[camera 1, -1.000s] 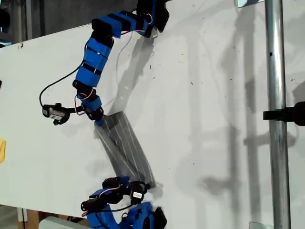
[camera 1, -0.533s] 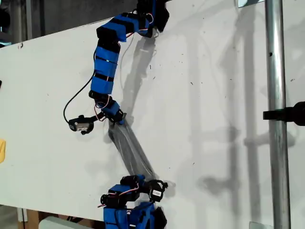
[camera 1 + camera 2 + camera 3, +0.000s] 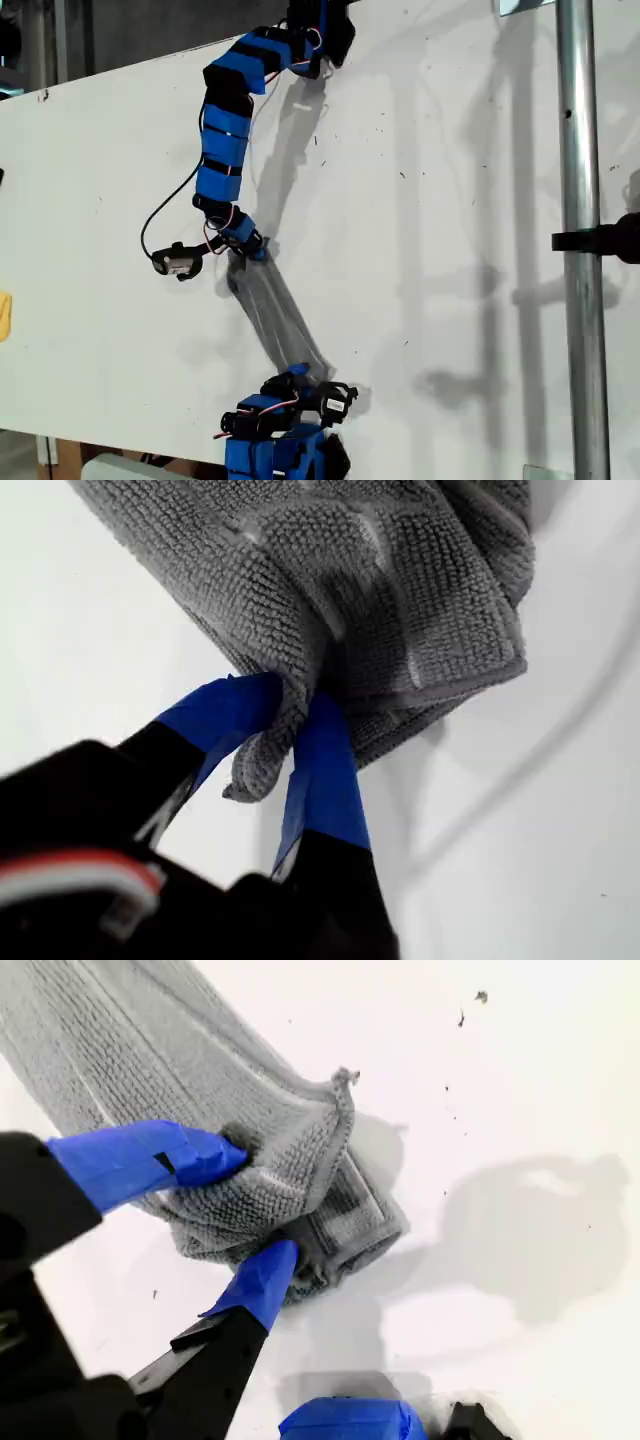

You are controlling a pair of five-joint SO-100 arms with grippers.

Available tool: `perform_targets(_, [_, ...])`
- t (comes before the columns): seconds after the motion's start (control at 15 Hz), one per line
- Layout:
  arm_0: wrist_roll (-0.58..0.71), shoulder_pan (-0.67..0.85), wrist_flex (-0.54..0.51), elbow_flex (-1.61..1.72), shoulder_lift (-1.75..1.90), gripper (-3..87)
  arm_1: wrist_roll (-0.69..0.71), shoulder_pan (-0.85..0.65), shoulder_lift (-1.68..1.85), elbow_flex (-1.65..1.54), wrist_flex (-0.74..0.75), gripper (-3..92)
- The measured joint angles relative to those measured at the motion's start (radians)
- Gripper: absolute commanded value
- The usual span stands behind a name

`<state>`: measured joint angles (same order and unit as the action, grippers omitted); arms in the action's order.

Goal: Grasp corners of a towel and fold twice.

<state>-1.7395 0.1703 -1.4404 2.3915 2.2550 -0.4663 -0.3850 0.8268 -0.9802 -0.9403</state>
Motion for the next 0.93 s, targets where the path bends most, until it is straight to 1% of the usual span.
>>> perform_targets(0.07, [0.0,0.012,-0.009,0.021,0.029,21.1,-0.009,-0.015,-0.008,0.0,0.002,21.4])
perform_targets(0.13, [-0.008,0.015,-0.015,0.037,0.06,21.1,-0.017,-0.031,-0.011,0.0,-0.006,25.3])
perform_targets(0.27, [-0.044,0.015,-0.066,0.04,0.144,19.6,-0.021,-0.051,-0.011,0.0,-0.063,30.6])
perform_targets(0.33, [-0.063,0.015,-0.117,0.038,0.192,17.8,-0.021,-0.054,-0.009,0.0,-0.095,32.4])
perform_targets(0.4, [-0.08,-0.015,-0.161,0.038,0.241,13.9,-0.021,-0.057,0.002,-0.008,-0.13,33.4])
perform_targets(0.47, [-0.117,-0.06,-0.184,0.038,0.288,8.4,-0.021,-0.064,0.035,-0.029,-0.181,35.0])
perform_targets(0.53, [-0.155,-0.124,-0.195,0.038,0.331,5.4,-0.021,-0.08,0.106,-0.109,-0.204,37.4])
perform_targets(0.6, [-0.189,-0.189,-0.195,0.038,0.402,-1.7,-0.021,-0.097,0.199,-0.199,-0.215,39.7])
perform_targets(0.67, [-0.219,-0.241,-0.181,0.043,0.485,-2.7,-0.021,-0.115,0.29,-0.279,-0.227,40.4])
perform_targets(0.73, [-0.232,-0.291,-0.143,0.075,0.575,-2.7,-0.021,-0.132,0.373,-0.342,-0.244,40.5])
perform_targets(0.93, [-0.235,-0.36,0.048,0.268,0.733,-2.8,-0.021,-0.173,0.635,-0.589,-0.267,41.0])
